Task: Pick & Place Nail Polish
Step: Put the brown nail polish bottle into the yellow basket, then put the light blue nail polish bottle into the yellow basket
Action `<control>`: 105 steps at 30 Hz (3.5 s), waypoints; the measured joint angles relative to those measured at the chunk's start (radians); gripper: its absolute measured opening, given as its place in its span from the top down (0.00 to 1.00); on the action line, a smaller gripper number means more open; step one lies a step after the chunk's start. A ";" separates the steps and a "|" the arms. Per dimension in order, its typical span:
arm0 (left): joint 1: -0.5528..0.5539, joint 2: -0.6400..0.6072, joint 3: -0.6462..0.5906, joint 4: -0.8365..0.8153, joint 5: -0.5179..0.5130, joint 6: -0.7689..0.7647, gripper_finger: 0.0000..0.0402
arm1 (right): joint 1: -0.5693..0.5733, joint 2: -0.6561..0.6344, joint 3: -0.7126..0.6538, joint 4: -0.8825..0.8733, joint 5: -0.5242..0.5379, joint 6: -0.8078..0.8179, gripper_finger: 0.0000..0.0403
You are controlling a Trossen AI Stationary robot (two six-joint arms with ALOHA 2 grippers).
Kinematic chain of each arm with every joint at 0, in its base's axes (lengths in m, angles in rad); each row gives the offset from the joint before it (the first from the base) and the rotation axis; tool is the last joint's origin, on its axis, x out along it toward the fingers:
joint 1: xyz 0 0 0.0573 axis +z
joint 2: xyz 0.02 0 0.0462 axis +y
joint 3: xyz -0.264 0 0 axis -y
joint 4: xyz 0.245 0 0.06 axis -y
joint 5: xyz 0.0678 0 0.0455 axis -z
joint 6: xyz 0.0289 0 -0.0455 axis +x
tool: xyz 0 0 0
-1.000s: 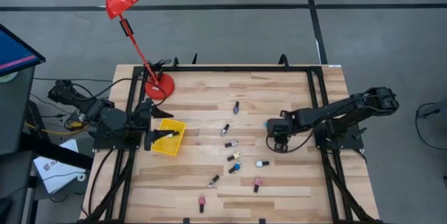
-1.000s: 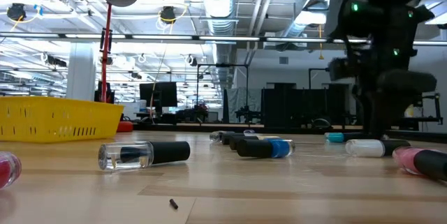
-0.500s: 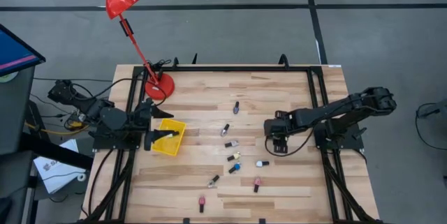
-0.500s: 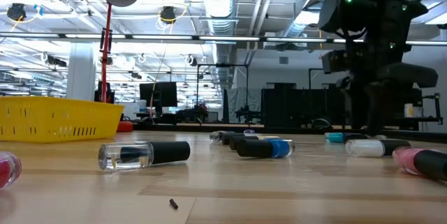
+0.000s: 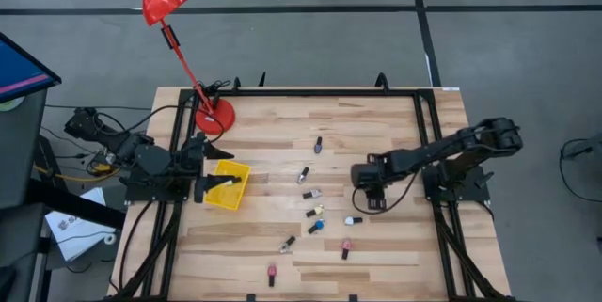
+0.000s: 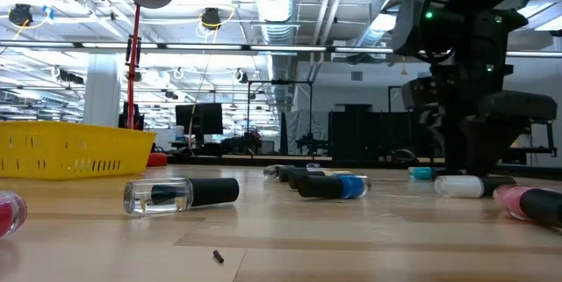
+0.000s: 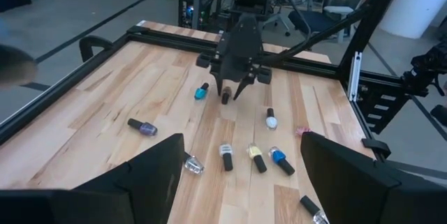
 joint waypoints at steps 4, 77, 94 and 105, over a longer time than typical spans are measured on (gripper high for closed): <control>0.000 0.000 0.000 0.000 0.000 0.000 0.29 | 0.001 -0.043 -0.004 0.011 0.000 0.017 0.74; 0.000 -0.001 0.000 0.067 -0.001 0.085 0.29 | -0.069 0.993 1.327 0.802 -0.172 -0.324 0.74; 0.000 -0.142 -0.008 0.046 -0.093 0.287 0.43 | -0.112 1.013 1.370 0.687 -0.168 -0.289 0.47; 0.000 -0.410 -0.226 0.044 -0.053 0.262 0.83 | -0.116 0.816 1.374 0.263 -0.172 -0.439 0.46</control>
